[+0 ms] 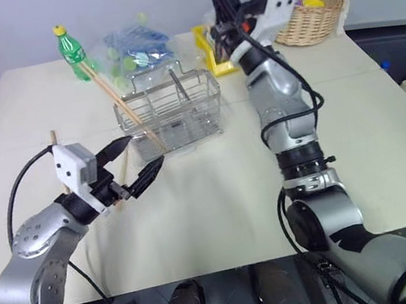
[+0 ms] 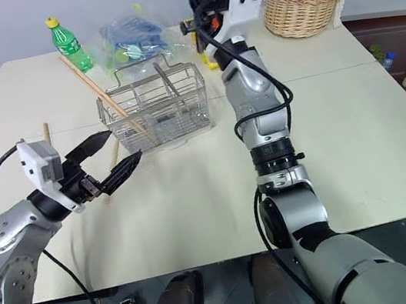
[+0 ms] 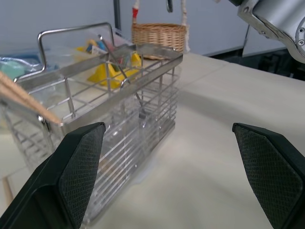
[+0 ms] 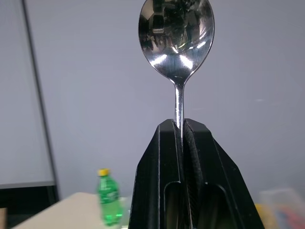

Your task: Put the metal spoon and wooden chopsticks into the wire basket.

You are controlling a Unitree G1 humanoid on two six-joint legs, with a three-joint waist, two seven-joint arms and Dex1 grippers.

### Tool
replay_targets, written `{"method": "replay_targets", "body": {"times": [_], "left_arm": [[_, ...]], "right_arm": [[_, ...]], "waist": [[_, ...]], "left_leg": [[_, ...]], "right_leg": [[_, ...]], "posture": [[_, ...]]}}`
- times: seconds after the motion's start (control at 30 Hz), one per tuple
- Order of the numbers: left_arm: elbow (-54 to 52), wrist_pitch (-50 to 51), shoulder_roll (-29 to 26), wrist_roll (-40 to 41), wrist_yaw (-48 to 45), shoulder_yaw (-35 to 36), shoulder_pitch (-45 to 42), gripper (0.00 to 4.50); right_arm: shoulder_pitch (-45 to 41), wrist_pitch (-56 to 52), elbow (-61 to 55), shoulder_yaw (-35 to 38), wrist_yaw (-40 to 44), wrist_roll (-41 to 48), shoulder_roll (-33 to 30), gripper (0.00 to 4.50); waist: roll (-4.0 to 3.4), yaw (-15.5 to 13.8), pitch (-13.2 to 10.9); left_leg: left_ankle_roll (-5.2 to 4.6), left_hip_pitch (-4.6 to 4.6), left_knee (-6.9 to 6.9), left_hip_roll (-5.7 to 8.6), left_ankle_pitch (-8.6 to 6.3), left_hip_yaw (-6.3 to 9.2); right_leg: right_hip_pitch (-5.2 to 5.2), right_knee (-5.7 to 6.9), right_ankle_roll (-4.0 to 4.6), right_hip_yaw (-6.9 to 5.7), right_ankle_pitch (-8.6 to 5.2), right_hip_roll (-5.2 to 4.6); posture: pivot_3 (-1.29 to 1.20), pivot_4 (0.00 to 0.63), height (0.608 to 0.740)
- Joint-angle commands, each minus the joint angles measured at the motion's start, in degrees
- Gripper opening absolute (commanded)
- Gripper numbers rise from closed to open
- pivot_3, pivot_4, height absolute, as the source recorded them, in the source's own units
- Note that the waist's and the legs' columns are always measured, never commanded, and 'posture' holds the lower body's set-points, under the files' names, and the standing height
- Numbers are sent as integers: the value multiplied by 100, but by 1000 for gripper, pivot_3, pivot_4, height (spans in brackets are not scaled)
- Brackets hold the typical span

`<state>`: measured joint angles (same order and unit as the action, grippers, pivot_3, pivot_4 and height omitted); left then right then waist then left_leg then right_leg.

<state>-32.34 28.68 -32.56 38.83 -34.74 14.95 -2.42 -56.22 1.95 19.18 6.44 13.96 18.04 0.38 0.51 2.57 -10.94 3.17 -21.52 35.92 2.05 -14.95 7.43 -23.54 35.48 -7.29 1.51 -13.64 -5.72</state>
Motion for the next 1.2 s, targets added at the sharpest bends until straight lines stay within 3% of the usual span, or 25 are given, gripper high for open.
{"method": "replay_targets", "body": {"times": [0.03, 0.53, 1.2], "left_arm": [[-304, -20, 48, 95, 187, 192, 179, 4500], [-591, 56, 359, 93, 995, -100, -26, 4500], [-690, 167, 392, 154, 1171, -82, -36, 4500]], "right_arm": [[-46, -83, -447, -154, 125, 180, 234, 28], [597, 247, -133, -463, 787, 74, 458, 28], [222, 1124, 1129, -275, 1079, -162, 254, 28]], "waist": [[0, -1, 0], [0, 0, 0], [0, 1, 0]], "left_leg": [[0, 0, 0, 0, 0, 0], [0, 0, 0, 0, 0, 0], [1, 1, -1, 0, 0, 0]], "right_leg": [[0, 0, 0, 0, 0, 0], [0, 0, 0, 0, 0, 1], [-1, 0, 1, 0, 0, 3]], "posture": [[0, 150, 740], [0, 150, 740], [0, 150, 740]]}}
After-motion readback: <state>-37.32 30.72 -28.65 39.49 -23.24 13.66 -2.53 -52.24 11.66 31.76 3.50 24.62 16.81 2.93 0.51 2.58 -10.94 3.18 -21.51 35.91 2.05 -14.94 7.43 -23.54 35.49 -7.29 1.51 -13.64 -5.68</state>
